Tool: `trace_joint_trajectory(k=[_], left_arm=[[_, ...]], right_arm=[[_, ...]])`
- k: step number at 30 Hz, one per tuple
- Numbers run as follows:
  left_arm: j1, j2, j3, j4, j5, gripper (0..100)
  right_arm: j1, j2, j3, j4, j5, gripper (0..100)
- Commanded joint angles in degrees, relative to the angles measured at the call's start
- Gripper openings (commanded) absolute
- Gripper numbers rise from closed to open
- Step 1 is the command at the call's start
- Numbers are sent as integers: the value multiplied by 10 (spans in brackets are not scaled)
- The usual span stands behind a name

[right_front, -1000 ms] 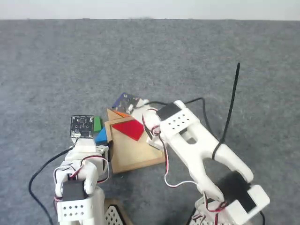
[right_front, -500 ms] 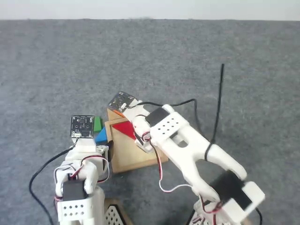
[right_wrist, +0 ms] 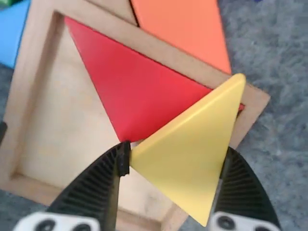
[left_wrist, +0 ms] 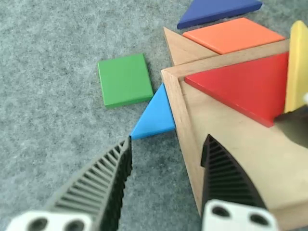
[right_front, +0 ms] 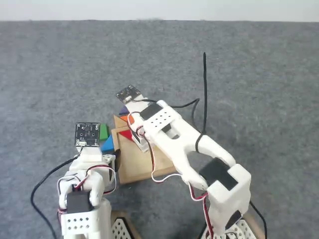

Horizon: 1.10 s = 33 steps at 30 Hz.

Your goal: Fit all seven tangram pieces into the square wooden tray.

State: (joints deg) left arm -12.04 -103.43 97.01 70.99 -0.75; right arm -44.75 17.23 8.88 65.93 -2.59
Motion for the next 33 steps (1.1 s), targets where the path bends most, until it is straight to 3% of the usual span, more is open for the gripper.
trace_joint_trajectory(k=[1,7,14,24,33], left_arm=[[-1,-11,-6,3,-3,234],[-1,-11,-6,3,-3,234],[-1,-11,-6,3,-3,234],[-1,-11,-6,3,-3,234],[-1,-11,-6,3,-3,234]], right_arm=[[-29,-7,-35,14,-49,187],[-81,-7,-38,25,-90,188],[-45,-4,-35,27,-202,188],[-39,-2,-37,45,-243,195],[-40,-1,-34,51,-244,390]])
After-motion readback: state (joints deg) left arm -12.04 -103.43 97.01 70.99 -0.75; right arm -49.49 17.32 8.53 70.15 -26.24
